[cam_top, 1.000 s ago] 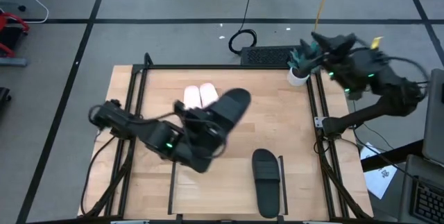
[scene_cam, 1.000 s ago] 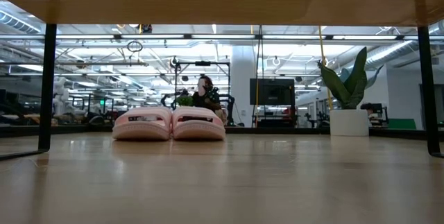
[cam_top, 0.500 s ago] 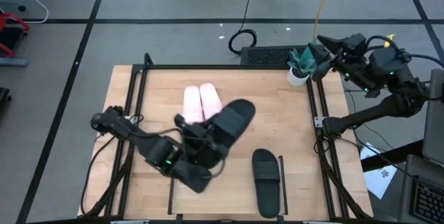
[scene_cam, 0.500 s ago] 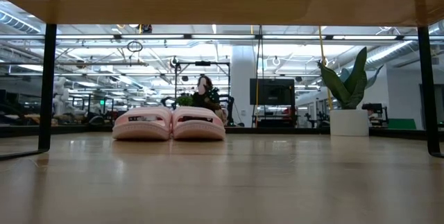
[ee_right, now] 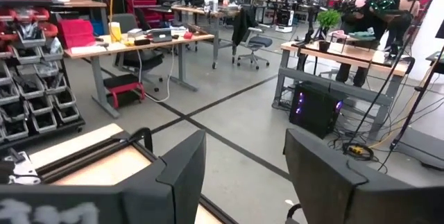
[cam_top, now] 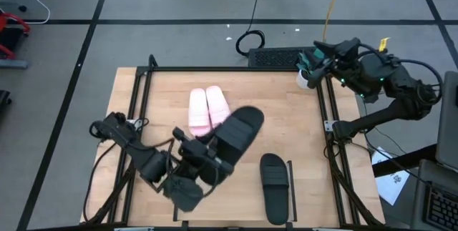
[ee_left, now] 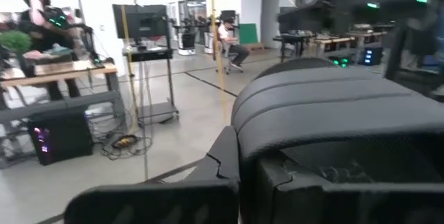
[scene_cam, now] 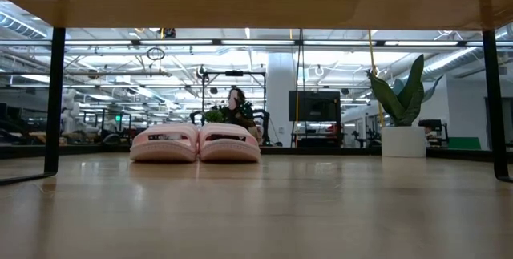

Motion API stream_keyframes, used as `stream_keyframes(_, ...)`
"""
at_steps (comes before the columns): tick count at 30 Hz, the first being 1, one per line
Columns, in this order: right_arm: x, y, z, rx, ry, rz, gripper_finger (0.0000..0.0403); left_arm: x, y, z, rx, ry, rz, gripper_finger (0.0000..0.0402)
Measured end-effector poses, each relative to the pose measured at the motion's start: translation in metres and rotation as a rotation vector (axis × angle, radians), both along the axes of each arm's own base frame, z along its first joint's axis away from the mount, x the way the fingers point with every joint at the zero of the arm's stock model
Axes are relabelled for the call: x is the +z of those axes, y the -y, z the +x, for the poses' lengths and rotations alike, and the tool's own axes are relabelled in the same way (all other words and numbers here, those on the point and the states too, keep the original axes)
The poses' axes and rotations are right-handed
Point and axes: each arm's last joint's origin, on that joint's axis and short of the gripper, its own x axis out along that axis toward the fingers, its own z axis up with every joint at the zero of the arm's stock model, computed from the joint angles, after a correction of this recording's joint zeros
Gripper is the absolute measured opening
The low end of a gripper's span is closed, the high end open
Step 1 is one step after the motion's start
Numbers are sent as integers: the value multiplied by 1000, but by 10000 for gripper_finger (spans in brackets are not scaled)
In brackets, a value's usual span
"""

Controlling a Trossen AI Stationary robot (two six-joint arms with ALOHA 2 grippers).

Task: Pick and place slides into the shelf
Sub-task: Put the black slipper on the shelf

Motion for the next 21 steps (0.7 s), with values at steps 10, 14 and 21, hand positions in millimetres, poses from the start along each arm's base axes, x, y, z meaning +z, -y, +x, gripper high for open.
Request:
stream_keyframes(10,-1,-1,3,47,0,17,185,-5,54,15,-82,22,-19,0)
stream_keyframes(14,-2,-1,3,46,-2,28,185,-16,65,27,-87,22,-18,0)
stream_keyframes(21,-4,-1,2,46,-27,26,185,-29,71,35,-82,-2,-1,0)
